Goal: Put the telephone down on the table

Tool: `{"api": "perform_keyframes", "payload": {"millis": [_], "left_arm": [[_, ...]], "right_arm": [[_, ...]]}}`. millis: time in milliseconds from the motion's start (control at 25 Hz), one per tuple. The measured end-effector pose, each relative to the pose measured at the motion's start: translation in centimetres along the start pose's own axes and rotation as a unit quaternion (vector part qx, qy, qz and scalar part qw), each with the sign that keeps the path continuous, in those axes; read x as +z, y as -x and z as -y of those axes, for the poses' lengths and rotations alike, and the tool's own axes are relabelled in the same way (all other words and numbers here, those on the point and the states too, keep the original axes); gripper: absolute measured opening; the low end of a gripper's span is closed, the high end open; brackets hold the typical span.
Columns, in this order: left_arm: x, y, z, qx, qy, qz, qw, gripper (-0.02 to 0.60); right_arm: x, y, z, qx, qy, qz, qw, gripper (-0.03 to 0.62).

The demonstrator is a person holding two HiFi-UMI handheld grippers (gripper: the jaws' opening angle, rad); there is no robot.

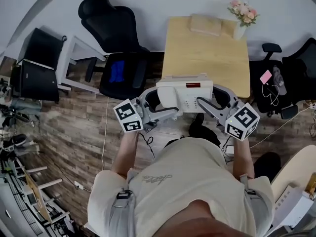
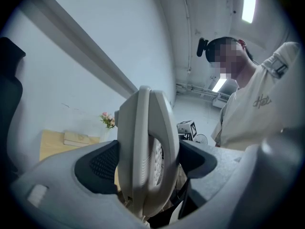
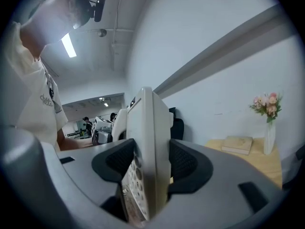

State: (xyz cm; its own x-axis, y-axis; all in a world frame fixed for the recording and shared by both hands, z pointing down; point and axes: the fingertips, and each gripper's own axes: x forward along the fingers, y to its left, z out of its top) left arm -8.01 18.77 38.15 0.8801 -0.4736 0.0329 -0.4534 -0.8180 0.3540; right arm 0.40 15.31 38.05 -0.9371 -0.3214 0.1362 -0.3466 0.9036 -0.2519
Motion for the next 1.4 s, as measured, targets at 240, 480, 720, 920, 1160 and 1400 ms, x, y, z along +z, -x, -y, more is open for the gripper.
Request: {"api": "perform_keyframes", "payload": {"millis": [240, 480, 720, 920, 1160, 1400], "left_arm": [[2.6, -5.0, -5.4, 0.009, -0.003, -0.014, 0.9999, 0.377], [3.5, -8.2, -9.0, 0.015, 0.0, -0.01, 0.9998, 0.377], [3.6, -9.3, -11.2, 0.02, 0.019, -0.006, 0.9996, 0.377], [4.1, -10.2, -14.5, 0.013, 0.031, -0.007, 0.9994, 0.377], [4.9, -10.1, -17.7, -0.014, 0.037, -0.005, 0.9992, 0.377], [7.4, -9.8, -21.4, -0.055, 0.038, -0.001, 0.9978, 0.377]], "right_arm": [[2.3, -1.0, 7.5, 0.007, -0.006, 0.01, 1.0, 0.219], [3.2, -1.7, 12.3, 0.015, -0.003, 0.008, 1.0, 0.219], [3.3, -2.7, 14.7, 0.019, -0.011, -0.002, 1.0, 0.219], [3.6, -4.5, 17.4, 0.013, -0.021, -0.009, 1.0, 0.219], [4.1, -6.7, 19.1, -0.016, -0.023, -0.021, 0.999, 0.219], [6.3, -9.5, 20.9, -0.054, -0.016, -0.022, 0.998, 0.219]]}}
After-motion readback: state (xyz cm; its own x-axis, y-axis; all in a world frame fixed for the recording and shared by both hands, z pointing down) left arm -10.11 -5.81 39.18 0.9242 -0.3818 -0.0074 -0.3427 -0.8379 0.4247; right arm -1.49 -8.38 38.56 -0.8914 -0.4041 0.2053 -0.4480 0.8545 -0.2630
